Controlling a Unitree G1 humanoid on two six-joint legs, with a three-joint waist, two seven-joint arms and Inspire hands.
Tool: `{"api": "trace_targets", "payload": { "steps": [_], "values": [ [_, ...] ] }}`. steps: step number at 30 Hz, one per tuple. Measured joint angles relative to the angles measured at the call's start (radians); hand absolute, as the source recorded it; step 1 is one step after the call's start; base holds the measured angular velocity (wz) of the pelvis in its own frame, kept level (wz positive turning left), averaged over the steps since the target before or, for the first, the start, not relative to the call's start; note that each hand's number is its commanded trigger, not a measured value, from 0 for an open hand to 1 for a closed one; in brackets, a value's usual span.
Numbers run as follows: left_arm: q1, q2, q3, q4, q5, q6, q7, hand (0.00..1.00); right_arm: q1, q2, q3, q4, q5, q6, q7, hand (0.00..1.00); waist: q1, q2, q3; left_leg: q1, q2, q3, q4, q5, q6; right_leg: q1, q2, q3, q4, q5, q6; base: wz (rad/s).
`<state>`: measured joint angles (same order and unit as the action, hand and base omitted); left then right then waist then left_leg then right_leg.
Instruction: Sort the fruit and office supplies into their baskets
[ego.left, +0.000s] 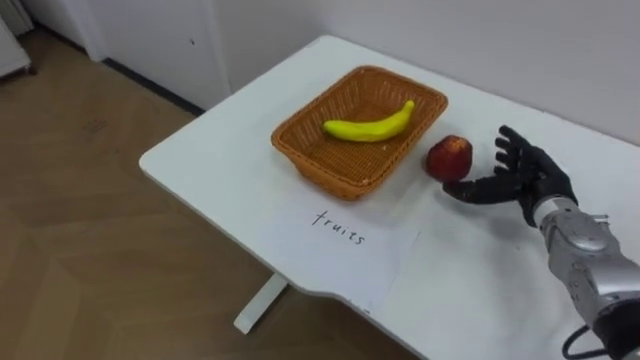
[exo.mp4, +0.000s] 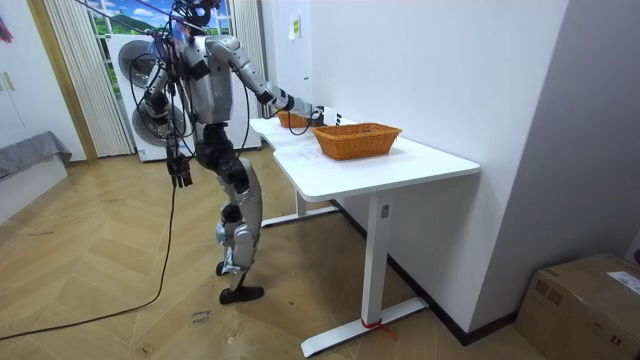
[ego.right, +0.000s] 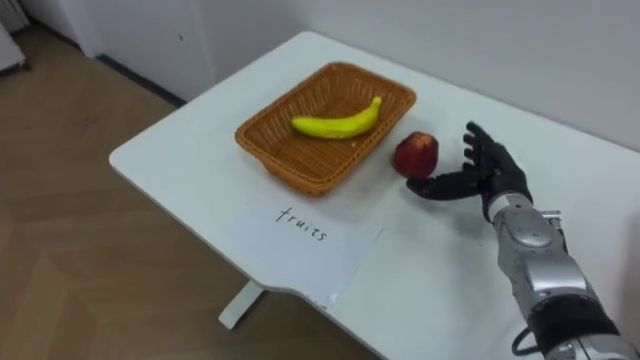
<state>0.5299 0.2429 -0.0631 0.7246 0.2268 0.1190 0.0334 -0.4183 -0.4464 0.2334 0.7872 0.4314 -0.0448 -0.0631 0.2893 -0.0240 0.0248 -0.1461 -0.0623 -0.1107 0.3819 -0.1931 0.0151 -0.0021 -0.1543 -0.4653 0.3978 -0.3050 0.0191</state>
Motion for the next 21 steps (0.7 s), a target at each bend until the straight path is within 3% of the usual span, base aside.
{"api": "trace_targets", "payload": {
  "steps": [4,11,21],
  "values": [
    [-0.024,0.017,-0.022,0.0,0.0,-0.016,0.034,0.0,-0.011,-0.005,0.021,0.007,0.001,-0.031,-0.012,0.0,0.0,-0.005,-0.0001,-0.024,0.003,0.003,0.004,-0.001,-0.002,-0.022,0.003,-0.001,-0.001,0.002,-0.003,0.0],
    [-0.062,0.021,-0.031,0.001,-0.022,-0.017,0.051,0.0,-0.08,-0.016,0.021,0.044,-0.011,-0.028,-0.048,0.0,0.011,-0.008,-0.0046,-0.072,0.014,0.004,0.017,0.0,-0.003,-0.068,0.007,0.001,0.001,0.009,-0.01,-0.02],
    [-0.105,0.021,-0.031,0.003,-0.085,-0.021,0.054,0.0,-0.159,-0.031,0.021,0.105,-0.008,-0.033,-0.068,0.0,0.024,-0.003,0.0022,-0.128,0.022,0.012,0.032,0.003,-0.008,-0.123,0.015,0.011,0.007,0.018,-0.019,-0.03]
  ]
}}
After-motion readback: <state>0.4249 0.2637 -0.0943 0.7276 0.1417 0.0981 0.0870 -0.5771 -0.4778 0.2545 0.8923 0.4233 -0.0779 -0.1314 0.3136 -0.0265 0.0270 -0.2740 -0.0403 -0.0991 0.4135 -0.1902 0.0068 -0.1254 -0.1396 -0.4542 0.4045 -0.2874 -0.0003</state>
